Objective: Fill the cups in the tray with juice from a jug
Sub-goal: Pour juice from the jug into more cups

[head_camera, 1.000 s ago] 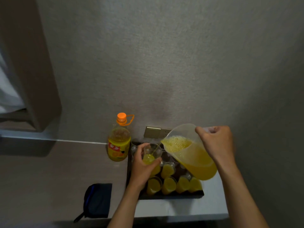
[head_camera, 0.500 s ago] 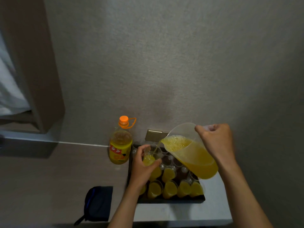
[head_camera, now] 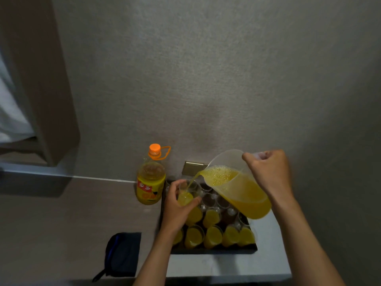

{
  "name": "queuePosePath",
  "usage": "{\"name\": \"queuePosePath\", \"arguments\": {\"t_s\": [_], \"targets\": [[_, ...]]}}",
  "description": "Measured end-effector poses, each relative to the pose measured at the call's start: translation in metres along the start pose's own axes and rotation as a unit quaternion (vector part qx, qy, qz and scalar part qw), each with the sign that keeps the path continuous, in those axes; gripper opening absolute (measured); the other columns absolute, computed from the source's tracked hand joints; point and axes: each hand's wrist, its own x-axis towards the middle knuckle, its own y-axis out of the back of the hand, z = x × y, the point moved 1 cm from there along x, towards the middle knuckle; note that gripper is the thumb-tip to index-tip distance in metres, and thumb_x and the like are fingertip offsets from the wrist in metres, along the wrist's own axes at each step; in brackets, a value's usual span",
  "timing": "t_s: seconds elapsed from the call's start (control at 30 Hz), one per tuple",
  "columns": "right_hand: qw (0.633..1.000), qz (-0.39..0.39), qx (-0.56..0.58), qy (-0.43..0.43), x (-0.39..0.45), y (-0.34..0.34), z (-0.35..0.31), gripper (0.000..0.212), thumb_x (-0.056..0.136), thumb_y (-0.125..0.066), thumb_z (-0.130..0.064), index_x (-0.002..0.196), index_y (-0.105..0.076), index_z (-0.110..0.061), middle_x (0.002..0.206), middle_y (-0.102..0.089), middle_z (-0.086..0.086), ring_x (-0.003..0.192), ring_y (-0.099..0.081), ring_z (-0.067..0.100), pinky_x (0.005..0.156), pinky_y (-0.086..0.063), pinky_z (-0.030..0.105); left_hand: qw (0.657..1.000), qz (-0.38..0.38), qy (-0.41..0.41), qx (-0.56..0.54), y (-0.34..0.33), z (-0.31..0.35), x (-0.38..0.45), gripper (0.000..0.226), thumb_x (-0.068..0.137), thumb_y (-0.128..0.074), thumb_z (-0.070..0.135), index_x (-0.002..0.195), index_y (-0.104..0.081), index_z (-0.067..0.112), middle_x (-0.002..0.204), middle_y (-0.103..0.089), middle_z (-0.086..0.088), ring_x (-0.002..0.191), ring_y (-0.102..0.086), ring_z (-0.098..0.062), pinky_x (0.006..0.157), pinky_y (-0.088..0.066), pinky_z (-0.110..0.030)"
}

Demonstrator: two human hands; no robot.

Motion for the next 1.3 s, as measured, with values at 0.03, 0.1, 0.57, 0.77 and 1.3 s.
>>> {"name": "queuePosePath", "arguments": {"t_s": [0.03,0.1,0.57,0.77,1.3], "targets": [[1.0,-0.001,-0.003,0.0,0.001,0.0,0.0,0.045,0.078,-0.07,-0.039,0.051,-0.041,-0.018,0.044,-0.033,-0.006,0.043,-0.032,0.018,0.051,-0.035,0.033,1.0,0.003,0.0,0.0,0.0,-0.001,0.0,0.06,0.074,-0.09,0.021,0.123,-0.059,0.034,0.123,-0.063,0.019,0.117,-0.057,0.003,0.094,-0.048,-0.022],[1.0,0.0,-0.01,0.001,0.004,0.0,-0.001,0.045,0.076,-0.069,-0.043,0.051,-0.041,-0.017,0.044,-0.033,-0.007,0.043,-0.032,0.018,0.051,-0.035,0.033,1.0,0.006,0.002,-0.001,0.0,-0.001,0.002,0.06,0.074,-0.09,0.021,0.123,-0.059,0.034,0.124,-0.062,0.019,0.117,-0.057,0.003,0.095,-0.048,-0.023],[1.0,0.0,-0.003,0.009,0.005,0.0,-0.008,0.049,0.076,-0.07,-0.044,0.05,-0.038,-0.017,0.042,-0.031,-0.007,0.042,-0.031,0.017,0.051,-0.034,0.032,1.0,0.022,-0.005,0.009,0.001,-0.003,0.006,0.061,0.073,-0.091,0.018,0.122,-0.058,0.036,0.124,-0.063,0.018,0.118,-0.058,-0.001,0.1,-0.05,-0.028],[1.0,-0.004,0.001,0.012,0.003,0.003,-0.012,0.048,0.082,-0.073,-0.032,0.049,-0.041,-0.018,0.041,-0.032,-0.008,0.04,-0.029,0.013,0.05,-0.031,0.028,1.0,0.023,0.0,0.004,0.001,-0.001,0.004,0.061,0.074,-0.09,0.016,0.122,-0.057,0.035,0.123,-0.063,0.019,0.116,-0.058,0.003,0.094,-0.049,-0.018],[1.0,-0.002,0.001,0.007,0.0,0.009,-0.019,0.045,0.08,-0.072,-0.032,0.049,-0.043,-0.018,0.042,-0.035,-0.008,0.042,-0.034,0.017,0.052,-0.036,0.032,1.0,0.012,-0.005,0.005,-0.001,0.003,-0.001,0.06,0.074,-0.09,0.015,0.122,-0.058,0.033,0.123,-0.062,0.019,0.111,-0.058,0.007,0.084,-0.047,-0.008]]}}
